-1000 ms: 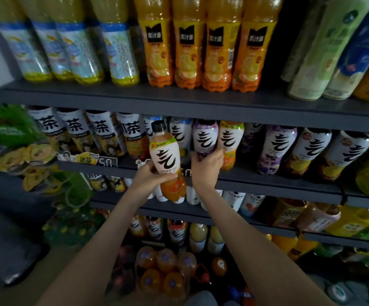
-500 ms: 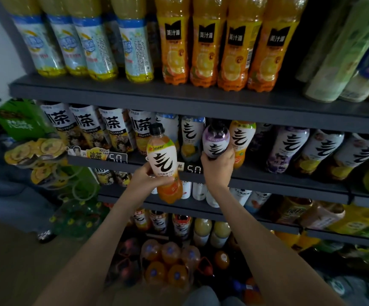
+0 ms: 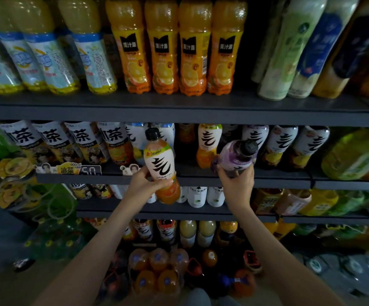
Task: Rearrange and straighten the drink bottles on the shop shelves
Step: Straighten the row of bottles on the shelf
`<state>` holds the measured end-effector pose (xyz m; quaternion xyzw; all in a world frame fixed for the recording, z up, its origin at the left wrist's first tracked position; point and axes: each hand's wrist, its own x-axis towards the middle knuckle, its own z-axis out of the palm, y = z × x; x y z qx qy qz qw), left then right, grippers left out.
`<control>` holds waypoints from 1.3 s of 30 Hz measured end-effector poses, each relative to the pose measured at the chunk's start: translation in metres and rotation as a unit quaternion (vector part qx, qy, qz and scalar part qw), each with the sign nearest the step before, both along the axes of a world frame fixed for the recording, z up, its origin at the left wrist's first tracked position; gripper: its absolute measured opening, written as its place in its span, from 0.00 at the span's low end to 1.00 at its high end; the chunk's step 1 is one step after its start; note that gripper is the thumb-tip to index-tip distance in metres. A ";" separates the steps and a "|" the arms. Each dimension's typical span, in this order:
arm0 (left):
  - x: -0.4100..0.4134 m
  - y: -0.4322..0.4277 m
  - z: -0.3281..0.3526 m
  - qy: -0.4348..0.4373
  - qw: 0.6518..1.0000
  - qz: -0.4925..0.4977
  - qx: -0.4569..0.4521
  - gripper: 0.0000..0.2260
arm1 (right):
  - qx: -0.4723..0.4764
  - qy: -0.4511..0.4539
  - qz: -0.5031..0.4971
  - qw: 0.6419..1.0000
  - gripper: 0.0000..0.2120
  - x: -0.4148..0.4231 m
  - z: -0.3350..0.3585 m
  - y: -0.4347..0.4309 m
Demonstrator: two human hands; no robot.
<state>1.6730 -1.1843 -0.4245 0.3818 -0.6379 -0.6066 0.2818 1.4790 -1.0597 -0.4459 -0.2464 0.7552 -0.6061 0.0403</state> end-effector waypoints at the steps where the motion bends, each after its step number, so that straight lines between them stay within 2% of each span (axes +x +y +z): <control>1: -0.005 0.000 -0.001 -0.002 1.000 -0.003 -0.006 0.20 | -0.002 -0.003 -0.011 1.000 0.33 -0.004 0.001 0.001; 15: -0.034 0.009 -0.011 0.008 1.000 0.000 -0.022 0.21 | 0.113 0.039 -0.041 0.992 0.29 -0.036 -0.002 -0.040; 25: -0.036 0.015 -0.008 -0.002 1.000 0.009 -0.018 0.23 | 0.127 0.050 -0.012 0.991 0.31 -0.049 0.000 -0.046; 30: -0.042 0.014 -0.011 -0.013 1.000 0.003 -0.015 0.25 | 0.117 0.006 -0.022 0.993 0.29 -0.049 0.000 -0.054; 35: -0.059 0.022 -0.013 -0.027 0.999 0.000 -0.026 0.21 | 0.053 -0.049 -0.023 0.997 0.30 -0.032 0.001 -0.041; 37: -0.064 0.023 -0.014 -0.038 0.999 -0.008 -0.031 0.20 | -0.009 -0.055 0.003 0.998 0.21 -0.017 0.005 -0.023; 39: -0.067 0.022 -0.013 -0.043 0.998 -0.017 -0.039 0.20 | -0.051 -0.063 0.124 0.989 0.11 0.001 0.007 -0.005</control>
